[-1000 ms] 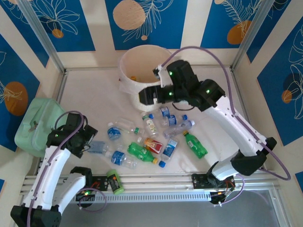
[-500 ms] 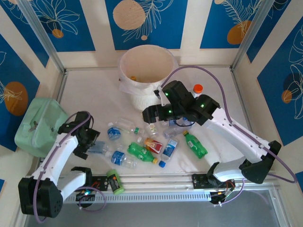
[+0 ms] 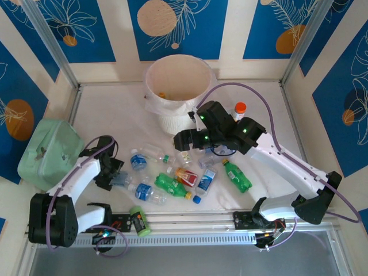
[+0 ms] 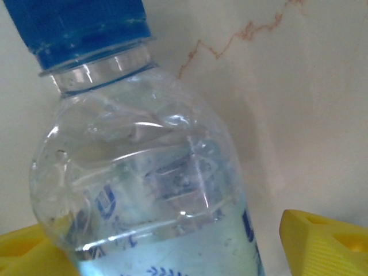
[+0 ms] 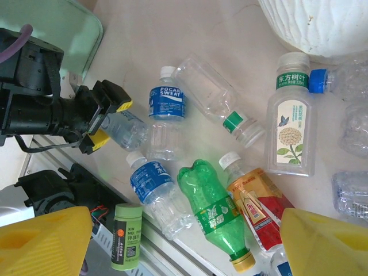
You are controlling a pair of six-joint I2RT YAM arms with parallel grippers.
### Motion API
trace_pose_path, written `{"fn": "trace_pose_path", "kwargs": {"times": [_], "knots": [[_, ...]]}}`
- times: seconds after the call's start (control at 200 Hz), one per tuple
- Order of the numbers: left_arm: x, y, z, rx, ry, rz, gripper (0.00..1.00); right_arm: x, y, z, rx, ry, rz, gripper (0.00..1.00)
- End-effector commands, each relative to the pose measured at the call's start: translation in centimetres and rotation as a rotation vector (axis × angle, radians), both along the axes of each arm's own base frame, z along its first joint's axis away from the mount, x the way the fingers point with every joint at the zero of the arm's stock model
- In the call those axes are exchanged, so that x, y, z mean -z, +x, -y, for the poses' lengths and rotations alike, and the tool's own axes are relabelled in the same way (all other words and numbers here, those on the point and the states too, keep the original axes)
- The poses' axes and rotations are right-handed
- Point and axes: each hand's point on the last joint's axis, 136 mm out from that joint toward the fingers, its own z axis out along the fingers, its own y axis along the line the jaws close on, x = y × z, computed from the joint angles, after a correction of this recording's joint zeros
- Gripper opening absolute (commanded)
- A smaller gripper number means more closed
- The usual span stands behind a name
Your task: Put the plastic bottles in the bin
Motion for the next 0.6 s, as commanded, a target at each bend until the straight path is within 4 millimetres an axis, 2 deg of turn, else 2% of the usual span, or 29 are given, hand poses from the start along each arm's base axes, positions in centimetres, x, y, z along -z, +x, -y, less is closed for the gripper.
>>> {"fn": "trace_pose_path", "kwargs": {"times": [0.0, 0.135, 0.385, 0.49, 0.595], "knots": [[0.8, 0.1, 0.0, -0.035, -0.017, -0.009, 0.78, -0.4, 0.1, -0.2, 0.016, 0.004, 0.009, 0.86], [0.7, 0.6, 0.1, -0.022, -0.021, 0.005, 0.68, -0.3, 0.2, -0.1, 0.021, 0.0, 0.007, 0.86], [-0.6, 1.2, -0.1, 0.004, 0.0, 0.028, 0.63, -0.8, 0.5, -0.4, 0.019, 0.002, 0.015, 0.86], [-2.7, 2.4, -0.5, 0.039, 0.031, 0.089, 0.6, -1.2, 0.6, -0.7, 0.016, 0.011, 0.017, 0.85], [-5.9, 4.7, -0.7, 0.099, 0.06, 0.181, 0.58, -1.8, 0.5, -1.0, 0.006, 0.026, 0.024, 0.85]]}}
